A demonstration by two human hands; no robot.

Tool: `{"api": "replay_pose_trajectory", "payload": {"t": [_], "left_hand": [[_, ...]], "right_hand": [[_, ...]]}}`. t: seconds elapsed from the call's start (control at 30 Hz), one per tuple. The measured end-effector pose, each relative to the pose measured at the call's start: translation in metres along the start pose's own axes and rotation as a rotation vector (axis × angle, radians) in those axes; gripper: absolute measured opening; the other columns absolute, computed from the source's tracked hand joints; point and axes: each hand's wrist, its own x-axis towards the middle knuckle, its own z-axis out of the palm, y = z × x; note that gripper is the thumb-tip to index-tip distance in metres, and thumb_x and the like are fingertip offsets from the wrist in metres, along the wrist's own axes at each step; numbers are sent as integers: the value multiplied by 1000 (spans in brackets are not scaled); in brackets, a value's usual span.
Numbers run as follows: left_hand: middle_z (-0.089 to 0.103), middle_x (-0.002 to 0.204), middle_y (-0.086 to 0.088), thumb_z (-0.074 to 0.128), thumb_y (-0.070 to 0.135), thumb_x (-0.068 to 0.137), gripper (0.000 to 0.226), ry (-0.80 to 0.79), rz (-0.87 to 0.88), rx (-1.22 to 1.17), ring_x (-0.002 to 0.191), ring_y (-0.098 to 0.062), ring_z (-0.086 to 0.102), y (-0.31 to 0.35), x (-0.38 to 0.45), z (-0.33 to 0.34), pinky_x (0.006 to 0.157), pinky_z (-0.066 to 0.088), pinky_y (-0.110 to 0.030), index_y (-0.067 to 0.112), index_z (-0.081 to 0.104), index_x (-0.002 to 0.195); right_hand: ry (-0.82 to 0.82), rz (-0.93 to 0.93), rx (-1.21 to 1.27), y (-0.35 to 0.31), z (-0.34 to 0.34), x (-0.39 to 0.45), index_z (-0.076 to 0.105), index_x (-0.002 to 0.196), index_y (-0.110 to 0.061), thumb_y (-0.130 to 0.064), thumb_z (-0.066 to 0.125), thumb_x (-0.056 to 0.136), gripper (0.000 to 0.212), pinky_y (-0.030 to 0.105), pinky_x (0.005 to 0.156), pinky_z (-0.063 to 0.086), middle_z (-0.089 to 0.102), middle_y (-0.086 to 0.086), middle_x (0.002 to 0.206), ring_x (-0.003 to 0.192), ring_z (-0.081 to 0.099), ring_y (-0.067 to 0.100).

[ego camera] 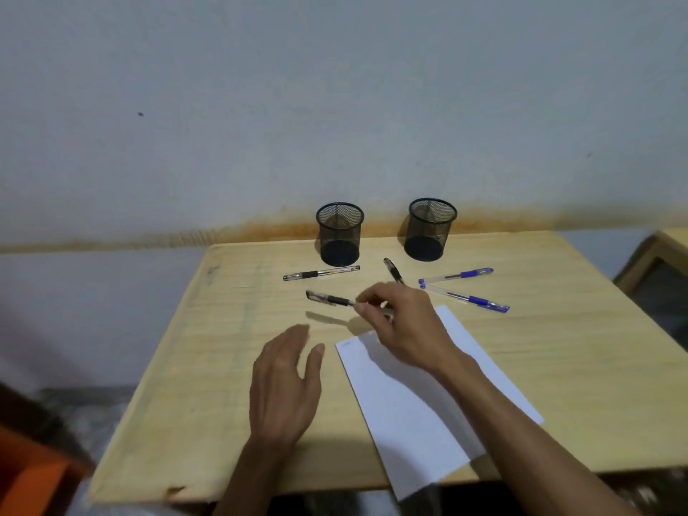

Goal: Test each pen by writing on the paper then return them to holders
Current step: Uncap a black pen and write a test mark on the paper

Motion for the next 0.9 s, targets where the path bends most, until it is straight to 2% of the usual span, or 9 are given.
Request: {"api": "replay_pose_trajectory", "payload": {"t": [0.07,0.17,0.27,0.37,0.53,0.63,0.7,0.83,0.9], "left_hand": [[60,135,2,65,27,94,41,65,117,-24,124,-17,51,9,-3,-6,101,44,-34,16,60,132],[67,126,1,59,29,95,35,82,405,72,114,-20,59,27,-6,-6,97,43,-36,17,65,127],[73,102,2,52,31,97,29,84,497,74,92,-17,63,52,-7,-1,85,45,-36,15,74,108],[71,98,3,52,31,96,29,5,458,-1,89,-12,58,79,-6,5,79,45,-32,15,73,107],[67,88,3,55,28,95,25,-78,500,-32,81,-14,57,103,1,6,73,44,-25,12,74,97],[68,81,5,64,17,90,13,-11,383,-25,76,-6,59,84,9,-24,66,40,-11,12,76,86],[70,80,10,73,13,86,5,19,247,-31,76,3,60,64,17,-43,61,35,-2,14,77,84],[69,88,8,72,15,89,8,-24,152,28,79,-4,63,41,33,-31,74,48,-20,14,77,95],[69,89,3,68,15,90,10,-33,107,24,81,-14,64,37,39,-19,73,47,-27,13,76,97]], "right_hand": [[-4,74,67,-3,-19,-30,79,98,-24,-29,73,92,10,10,72,49,74,-10,92,84,65,5],[4,190,218,-3,-45,-63,81,89,-27,-27,83,83,6,15,69,53,77,-13,81,76,69,3],[113,316,551,-3,-66,-77,79,82,-16,-15,87,76,10,22,62,57,78,1,72,62,71,10],[210,409,791,1,-76,-80,79,83,-15,-14,83,81,4,29,66,60,77,8,74,66,73,15],[157,386,747,16,-82,-74,74,91,-14,-25,69,93,13,23,68,59,76,5,70,62,68,13],[439,424,1012,42,-116,-53,69,87,-8,-18,66,96,14,20,57,52,68,1,58,55,59,11],[514,409,980,55,-135,-37,67,88,-9,-18,66,97,13,19,56,52,69,1,58,53,60,10],[345,385,932,42,-102,-24,67,94,-10,-14,70,95,5,23,61,58,76,12,84,71,76,16],[328,402,934,32,-79,-28,67,95,-7,-6,75,89,10,24,63,59,76,11,86,74,77,16]]}}
